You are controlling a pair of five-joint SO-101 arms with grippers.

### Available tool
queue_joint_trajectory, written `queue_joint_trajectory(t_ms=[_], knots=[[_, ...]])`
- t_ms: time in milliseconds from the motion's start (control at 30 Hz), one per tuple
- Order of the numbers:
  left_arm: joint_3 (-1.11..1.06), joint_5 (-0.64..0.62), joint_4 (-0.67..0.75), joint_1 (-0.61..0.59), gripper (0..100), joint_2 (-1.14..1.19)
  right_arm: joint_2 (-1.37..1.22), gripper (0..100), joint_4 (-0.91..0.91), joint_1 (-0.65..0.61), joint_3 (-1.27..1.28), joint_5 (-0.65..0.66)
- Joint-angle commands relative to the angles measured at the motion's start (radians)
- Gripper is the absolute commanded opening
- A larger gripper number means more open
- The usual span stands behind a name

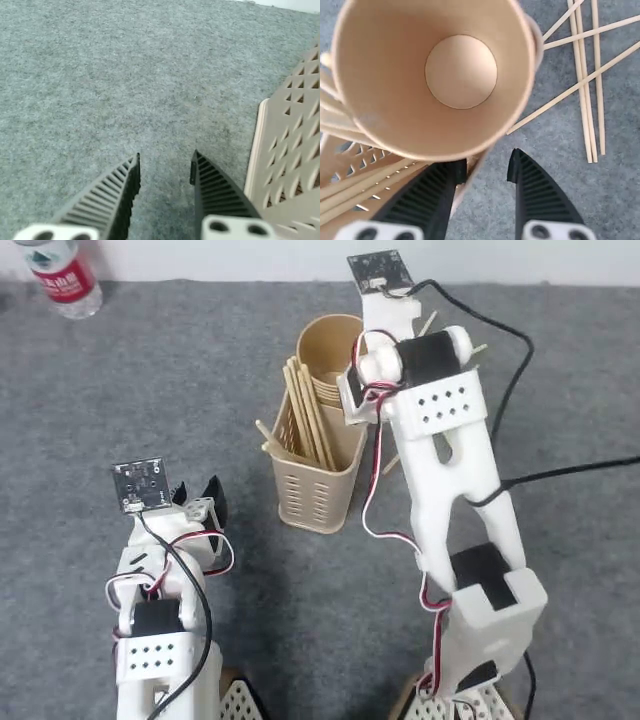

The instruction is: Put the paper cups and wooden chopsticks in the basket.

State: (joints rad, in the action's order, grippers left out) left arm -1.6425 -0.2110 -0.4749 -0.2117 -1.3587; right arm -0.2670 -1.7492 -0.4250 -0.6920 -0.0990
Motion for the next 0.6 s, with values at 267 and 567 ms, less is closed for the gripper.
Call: queue_joint_trajectory(t_ms=[267, 567], knots=[[0.016, 0.009, 0.006, 0.005, 17, -0.011, -0.074, 0.4, -0.018, -0.030, -0.048, 0.000], [0.016, 0.009, 0.006, 0.005, 17, -0.011, 0.031, 0.7, 0.041, -0.225, -0.049, 0.153]])
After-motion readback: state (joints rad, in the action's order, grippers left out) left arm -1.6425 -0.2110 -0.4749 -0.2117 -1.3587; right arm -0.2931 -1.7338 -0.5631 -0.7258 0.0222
